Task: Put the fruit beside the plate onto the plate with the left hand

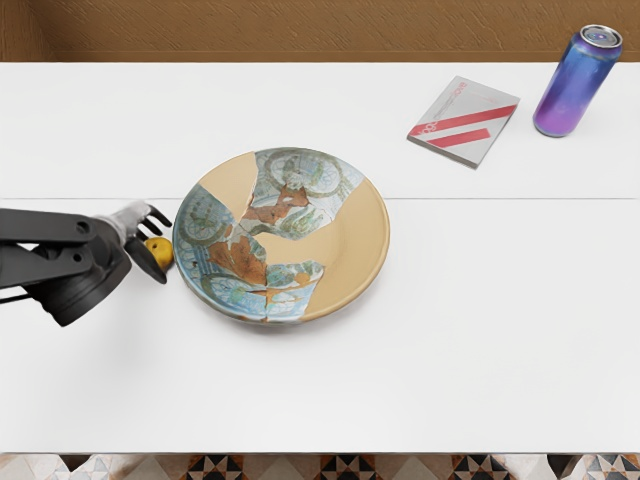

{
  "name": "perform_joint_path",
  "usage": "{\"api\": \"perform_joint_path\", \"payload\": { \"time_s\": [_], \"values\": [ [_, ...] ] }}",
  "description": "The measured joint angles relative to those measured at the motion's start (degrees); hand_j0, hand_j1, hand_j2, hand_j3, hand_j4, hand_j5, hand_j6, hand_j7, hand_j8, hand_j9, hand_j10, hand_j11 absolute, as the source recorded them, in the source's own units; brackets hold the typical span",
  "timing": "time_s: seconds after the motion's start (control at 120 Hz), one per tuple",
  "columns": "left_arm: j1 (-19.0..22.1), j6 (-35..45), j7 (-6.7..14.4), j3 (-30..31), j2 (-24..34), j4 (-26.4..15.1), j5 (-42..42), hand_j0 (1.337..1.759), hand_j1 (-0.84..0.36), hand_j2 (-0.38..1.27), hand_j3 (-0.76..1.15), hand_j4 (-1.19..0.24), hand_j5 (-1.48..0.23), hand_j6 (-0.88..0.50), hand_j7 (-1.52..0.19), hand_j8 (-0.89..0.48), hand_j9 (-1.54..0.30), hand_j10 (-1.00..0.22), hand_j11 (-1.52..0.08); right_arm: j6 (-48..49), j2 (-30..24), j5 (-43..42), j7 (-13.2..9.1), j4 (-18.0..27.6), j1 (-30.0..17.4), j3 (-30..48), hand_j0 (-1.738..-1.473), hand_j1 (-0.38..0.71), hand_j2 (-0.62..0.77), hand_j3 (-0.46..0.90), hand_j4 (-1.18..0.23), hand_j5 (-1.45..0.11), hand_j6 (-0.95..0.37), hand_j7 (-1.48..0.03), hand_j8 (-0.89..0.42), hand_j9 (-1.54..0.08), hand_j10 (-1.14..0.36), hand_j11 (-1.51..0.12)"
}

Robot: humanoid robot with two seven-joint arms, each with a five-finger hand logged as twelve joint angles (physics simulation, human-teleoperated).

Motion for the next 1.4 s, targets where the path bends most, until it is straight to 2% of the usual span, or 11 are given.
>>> {"api": "perform_joint_path", "payload": {
  "time_s": [0.617,0.858,0.875,0.883,0.925,1.05,1.4],
  "values": [
    [-0.09,0.0,-0.04,0.14,0.17,0.15,0.12,1.658,-0.14,0.08,0.0,-0.41,-0.53,-0.41,-0.53,-0.41,-0.53,-0.41,-0.53,0.01,0.0,0.01,0.0,0.0,0.0,-0.01,-1.658,-0.35,0.0,0.0,0.0,0.0,0.0,0.0,0.0,0.0,0.0,0.0],
    [0.0,0.02,0.01,1.21,-1.85,0.49,1.43,1.658,-0.15,0.09,0.0,-0.42,-0.54,-0.42,-0.54,-0.42,-0.54,-0.42,-0.54,0.0,0.0,0.0,0.0,0.0,0.0,0.0,-1.658,-0.35,0.0,0.0,0.0,0.0,0.0,0.0,0.0,0.0,0.0,0.0],
    [0.0,0.06,0.04,1.4,-2.07,0.5,1.5,1.658,-0.15,0.09,0.0,-0.42,-0.54,-0.42,-0.53,-0.4,-0.55,-0.42,-0.54,0.0,0.0,0.01,0.0,0.0,0.0,0.0,-1.658,-0.35,0.0,0.0,0.0,0.0,0.0,0.0,0.0,0.0,0.0,0.0],
    [-0.01,0.06,0.04,1.49,-2.13,0.51,1.57,1.658,-0.15,0.09,0.0,-0.42,-0.53,-0.42,-0.53,-0.35,-0.64,-0.42,-0.54,0.0,0.0,0.01,0.0,0.0,0.0,0.01,-1.658,-0.35,0.0,0.0,0.0,0.0,0.0,0.0,0.0,0.0,0.0,0.0],
    [-0.24,0.01,-0.01,1.86,-2.11,0.51,1.68,1.658,-0.15,0.08,0.0,-0.42,-0.54,-0.42,-0.54,-0.35,-0.67,-0.42,-0.54,0.0,0.0,0.0,0.0,0.0,0.0,0.0,-1.658,-0.35,0.0,0.0,0.0,0.0,0.0,0.0,0.0,0.0,0.0,0.0],
    [-0.36,-0.08,-0.09,2.4,-1.83,0.55,1.93,1.658,-0.15,0.09,0.0,-0.42,-0.54,-0.42,-0.54,-0.39,-0.62,-0.42,-0.54,0.01,0.0,0.0,0.0,0.0,0.0,0.0,-1.658,-0.35,0.0,0.0,0.0,0.0,0.0,0.0,0.0,0.0,0.0,0.0],
    [-0.44,-0.01,-0.07,2.6,-1.42,1.58,1.72,1.658,-0.24,0.1,0.0,-0.5,-0.64,-0.49,-0.64,-0.49,-0.66,-0.5,-0.64,0.0,0.0,0.0,0.0,0.0,0.0,-0.01,-1.658,-0.35,0.0,0.0,0.0,0.0,0.0,0.0,0.0,0.0,0.0,0.0]
  ]
}}
